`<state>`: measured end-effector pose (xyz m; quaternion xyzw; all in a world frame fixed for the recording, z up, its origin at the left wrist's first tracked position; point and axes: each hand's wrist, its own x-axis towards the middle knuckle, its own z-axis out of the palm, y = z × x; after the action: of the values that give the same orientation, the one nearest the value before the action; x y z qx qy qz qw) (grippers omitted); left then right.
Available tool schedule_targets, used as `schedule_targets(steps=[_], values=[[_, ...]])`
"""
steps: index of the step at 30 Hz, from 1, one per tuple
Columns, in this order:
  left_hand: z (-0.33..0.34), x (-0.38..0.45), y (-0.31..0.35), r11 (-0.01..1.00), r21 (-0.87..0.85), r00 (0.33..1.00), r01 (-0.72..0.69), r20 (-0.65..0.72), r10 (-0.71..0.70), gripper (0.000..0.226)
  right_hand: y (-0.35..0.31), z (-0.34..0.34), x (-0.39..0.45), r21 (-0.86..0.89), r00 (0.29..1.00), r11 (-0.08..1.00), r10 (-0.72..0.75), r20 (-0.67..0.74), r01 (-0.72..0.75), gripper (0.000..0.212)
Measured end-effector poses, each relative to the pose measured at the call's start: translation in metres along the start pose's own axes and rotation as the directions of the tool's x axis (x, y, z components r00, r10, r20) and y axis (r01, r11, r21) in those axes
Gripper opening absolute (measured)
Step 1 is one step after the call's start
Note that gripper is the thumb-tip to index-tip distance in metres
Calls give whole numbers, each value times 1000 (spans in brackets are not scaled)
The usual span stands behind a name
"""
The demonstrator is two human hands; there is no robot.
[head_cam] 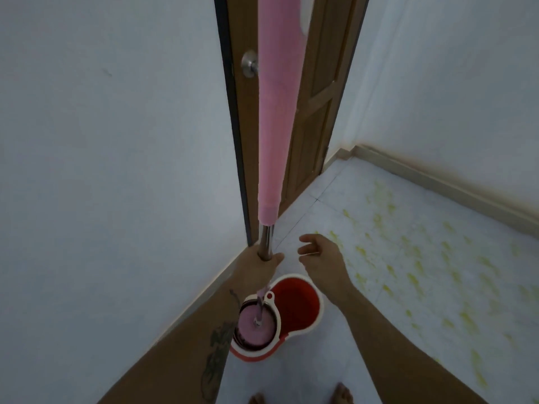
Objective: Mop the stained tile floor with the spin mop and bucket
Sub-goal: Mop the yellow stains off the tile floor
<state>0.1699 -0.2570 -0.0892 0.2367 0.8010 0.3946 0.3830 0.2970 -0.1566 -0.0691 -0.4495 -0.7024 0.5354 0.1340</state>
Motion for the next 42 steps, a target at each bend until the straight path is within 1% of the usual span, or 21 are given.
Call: schedule_targets(steps=[2, 4, 6, 7, 9, 11, 14, 17, 19, 22, 25, 30, 34, 38, 40, 41, 42], values=[[2, -1, 0, 1000, -24, 1000, -7, 18, 7, 30, -44, -20, -11, 52, 990, 989, -137, 29, 135, 41], [6, -4, 3, 999, -32, 1000, -10, 21, 11, 29, -88, -32, -29, 64, 948, 957, -289, 136, 282, 45], [12, -7, 8, 1000, -22, 999, -17, 35, 18, 27, -119, -35, -45, 30, 908, 933, -357, 218, 360, 47], [14, -9, 9, 1000, -5, 998, -25, 51, 25, 26, -127, -34, -51, 26, 905, 929, -365, 219, 368, 44], [15, -14, 11, 998, 45, 994, -48, 105, 43, 25, -136, -35, -60, 51, 915, 932, -361, 178, 358, 34], [14, -16, 13, 990, 82, 977, -117, 191, 100, 22, -140, -44, -66, 40, 916, 928, -371, 152, 370, 28], [11, -19, 22, 971, 89, 940, -221, 286, 188, 15, -146, -58, -72, 21, 911, 926, -375, 175, 377, 27], [18, -25, 38, 952, 79, 918, -295, 299, 260, 15, -154, -79, -82, 60, 900, 912, -411, 144, 407, 25], [27, -32, 52, 934, 85, 908, -347, 281, 312, 15, -159, -101, -91, 112, 884, 888, -456, 102, 445, 22], [47, -43, 76, 916, 63, 901, -396, 221, 374, 18, -161, -143, -105, 163, 851, 846, -521, 57, 507, 18], [74, -55, 104, 898, 68, 887, -434, 208, 413, 20, -154, -188, -117, 216, 824, 806, -566, 8, 551, 16], [137, -83, 157, 862, 117, 867, -493, 156, 474, 16, -130, -272, -136, 357, 804, 740, -591, -61, 571, 15], [192, -97, 194, 839, 144, 849, -525, 157, 504, 16, -107, -337, -148, 433, 794, 694, -600, -93, 575, 10], [247, -99, 222, 784, 191, 805, -591, 194, 560, 16, -81, -394, -164, 451, 777, 649, -598, -196, 614, 13], [273, -93, 229, 759, 221, 790, -613, 199, 580, 15, -69, -419, -172, 455, 787, 658, -586, -191, 600, 10], [285, -89, 231, 750, 234, 785, -619, 201, 585, 14, -63, -430, -175, 426, 800, 688, -572, -181, 588, 9], [296, -85, 232, 741, 252, 783, -623, 206, 588, 13, -57, -441, -177, 361, 813, 732, -557, -172, 578, 9]])
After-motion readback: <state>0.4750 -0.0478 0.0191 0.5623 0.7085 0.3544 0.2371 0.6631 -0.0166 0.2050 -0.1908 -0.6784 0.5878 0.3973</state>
